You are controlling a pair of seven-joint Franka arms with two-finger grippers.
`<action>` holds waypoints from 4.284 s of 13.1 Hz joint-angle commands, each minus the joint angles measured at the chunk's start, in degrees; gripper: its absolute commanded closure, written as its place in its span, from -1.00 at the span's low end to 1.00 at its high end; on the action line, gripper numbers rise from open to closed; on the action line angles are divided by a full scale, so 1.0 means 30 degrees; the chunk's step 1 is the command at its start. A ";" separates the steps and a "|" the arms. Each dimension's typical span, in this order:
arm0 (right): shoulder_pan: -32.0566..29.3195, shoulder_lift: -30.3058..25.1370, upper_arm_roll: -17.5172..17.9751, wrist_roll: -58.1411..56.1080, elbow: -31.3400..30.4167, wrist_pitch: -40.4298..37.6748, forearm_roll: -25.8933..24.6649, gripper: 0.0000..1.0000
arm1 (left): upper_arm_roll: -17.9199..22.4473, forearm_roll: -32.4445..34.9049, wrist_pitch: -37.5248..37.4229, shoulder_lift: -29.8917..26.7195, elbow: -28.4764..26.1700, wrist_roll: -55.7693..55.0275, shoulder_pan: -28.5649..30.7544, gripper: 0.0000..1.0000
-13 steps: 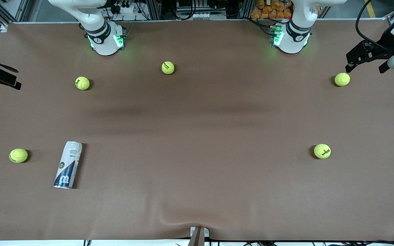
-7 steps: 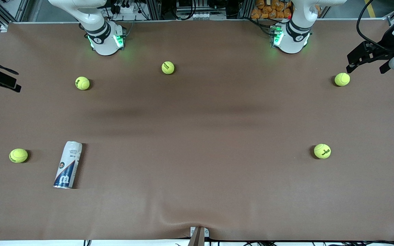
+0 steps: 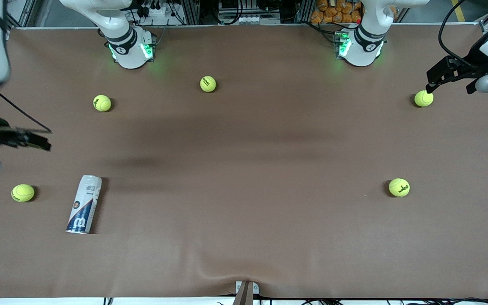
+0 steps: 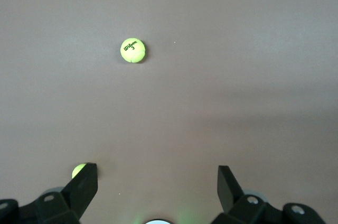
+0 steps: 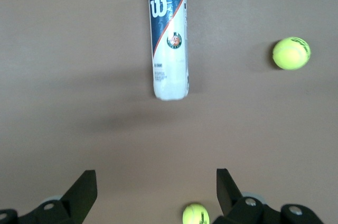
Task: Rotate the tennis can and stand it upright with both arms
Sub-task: 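Lower the right gripper and grasp the Wilson can around its middle, then lift the can with the right gripper and carry it to table center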
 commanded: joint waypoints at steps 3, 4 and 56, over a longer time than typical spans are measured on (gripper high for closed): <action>0.0042 0.3311 0.0025 -0.0203 0.0365 0.2398 -0.0074 -1.00 | -0.0062 -0.0041 -0.0212 0.0317 0.0315 0.0387 0.0161 -1.00; 0.0071 0.4042 0.0054 -0.0319 0.0423 0.3421 -0.0103 -1.00 | -0.0062 -0.0041 -0.0211 0.0318 0.0315 0.0387 0.0161 -1.00; 1.1700 0.9702 0.4507 -1.3895 0.2270 1.0609 -0.6396 -0.23 | -0.0179 -0.0304 0.0228 0.1430 0.0344 0.0271 -0.0190 -1.00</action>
